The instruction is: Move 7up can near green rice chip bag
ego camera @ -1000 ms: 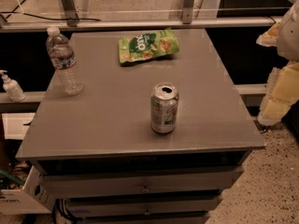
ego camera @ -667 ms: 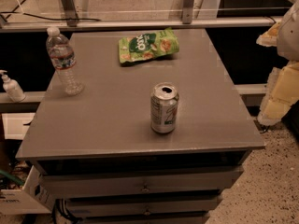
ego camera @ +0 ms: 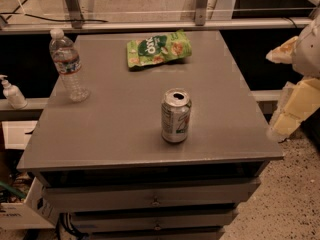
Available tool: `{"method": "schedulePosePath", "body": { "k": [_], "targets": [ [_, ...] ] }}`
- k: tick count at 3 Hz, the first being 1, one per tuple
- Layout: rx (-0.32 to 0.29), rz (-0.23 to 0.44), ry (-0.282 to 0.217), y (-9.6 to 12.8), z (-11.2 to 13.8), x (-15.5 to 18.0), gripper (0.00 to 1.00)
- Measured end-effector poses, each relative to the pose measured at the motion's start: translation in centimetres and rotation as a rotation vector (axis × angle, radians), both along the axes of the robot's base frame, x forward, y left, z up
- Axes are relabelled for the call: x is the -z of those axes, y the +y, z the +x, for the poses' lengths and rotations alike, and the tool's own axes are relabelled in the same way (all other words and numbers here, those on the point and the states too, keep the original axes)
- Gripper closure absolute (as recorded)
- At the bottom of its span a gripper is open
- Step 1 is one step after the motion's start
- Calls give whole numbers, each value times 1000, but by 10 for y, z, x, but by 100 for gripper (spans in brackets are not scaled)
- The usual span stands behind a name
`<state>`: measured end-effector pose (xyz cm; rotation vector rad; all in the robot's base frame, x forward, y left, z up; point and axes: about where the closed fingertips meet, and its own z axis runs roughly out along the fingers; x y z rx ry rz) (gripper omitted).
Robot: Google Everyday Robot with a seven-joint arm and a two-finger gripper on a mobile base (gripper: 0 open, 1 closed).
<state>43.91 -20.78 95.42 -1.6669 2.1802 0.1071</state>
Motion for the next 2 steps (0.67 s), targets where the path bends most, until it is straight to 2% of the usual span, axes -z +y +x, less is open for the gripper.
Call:
{"method": "schedulePosePath", "body": {
  "k": [1, 2],
  "targets": [
    [-15, 192, 69, 31, 1, 33, 0],
    [-62, 391, 118, 71, 4, 59, 0]
  ]
}}
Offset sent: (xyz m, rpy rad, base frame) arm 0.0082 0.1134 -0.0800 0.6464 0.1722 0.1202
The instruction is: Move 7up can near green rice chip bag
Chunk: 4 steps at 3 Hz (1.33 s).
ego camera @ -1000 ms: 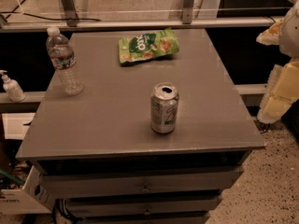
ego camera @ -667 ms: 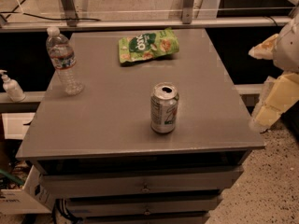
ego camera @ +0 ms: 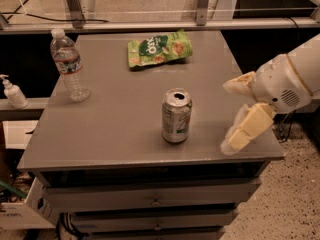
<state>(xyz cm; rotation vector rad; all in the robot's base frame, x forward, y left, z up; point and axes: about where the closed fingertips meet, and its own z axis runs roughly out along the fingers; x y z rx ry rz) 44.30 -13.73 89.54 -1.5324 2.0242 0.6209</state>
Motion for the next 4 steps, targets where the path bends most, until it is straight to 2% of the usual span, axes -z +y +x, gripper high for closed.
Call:
{"method": "schedulePosePath", "body": {
  "k": [2, 3, 4],
  "targets": [
    [-95, 300, -25, 62, 26, 16, 0],
    [-122, 398, -37, 80, 32, 21, 9],
    [-135, 441, -37, 84, 30, 30, 26]
  ]
}}
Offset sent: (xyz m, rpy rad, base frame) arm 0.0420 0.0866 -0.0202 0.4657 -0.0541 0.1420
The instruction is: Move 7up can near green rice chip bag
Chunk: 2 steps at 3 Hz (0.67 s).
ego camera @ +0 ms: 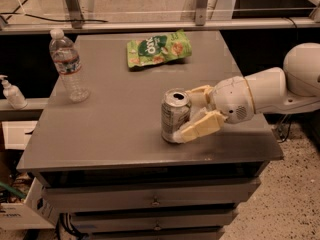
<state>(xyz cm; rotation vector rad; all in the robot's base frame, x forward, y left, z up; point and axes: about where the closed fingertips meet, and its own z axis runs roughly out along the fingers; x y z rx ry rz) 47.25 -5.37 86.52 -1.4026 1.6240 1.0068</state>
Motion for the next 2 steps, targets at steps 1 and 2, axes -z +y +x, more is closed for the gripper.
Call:
{"method": "schedulePosePath", "body": {
  "k": [1, 2],
  "targets": [
    [5, 13, -9, -11, 0, 2, 50],
    [29, 19, -17, -24, 5, -4, 73]
  ]
}}
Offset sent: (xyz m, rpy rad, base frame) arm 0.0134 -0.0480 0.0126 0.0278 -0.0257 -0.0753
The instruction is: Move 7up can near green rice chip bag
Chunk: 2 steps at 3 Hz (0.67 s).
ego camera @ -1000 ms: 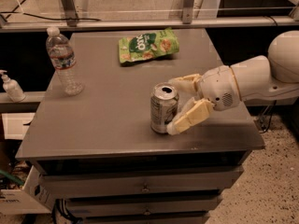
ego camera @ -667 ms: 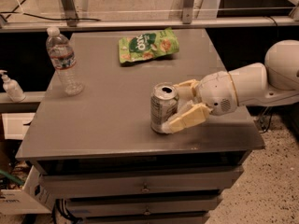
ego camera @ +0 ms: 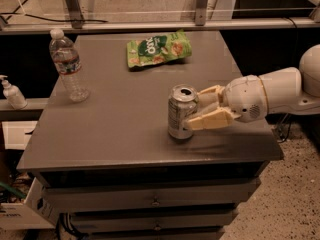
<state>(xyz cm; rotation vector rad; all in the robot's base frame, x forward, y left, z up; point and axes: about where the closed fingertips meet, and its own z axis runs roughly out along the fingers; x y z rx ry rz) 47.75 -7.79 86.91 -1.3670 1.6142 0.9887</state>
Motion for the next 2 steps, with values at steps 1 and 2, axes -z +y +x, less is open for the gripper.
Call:
{"method": "schedulePosePath", "body": {
  "k": [1, 2],
  "targets": [
    [55, 10, -12, -20, 16, -16, 95],
    [153, -24, -24, -44, 47, -35, 100]
  ]
}}
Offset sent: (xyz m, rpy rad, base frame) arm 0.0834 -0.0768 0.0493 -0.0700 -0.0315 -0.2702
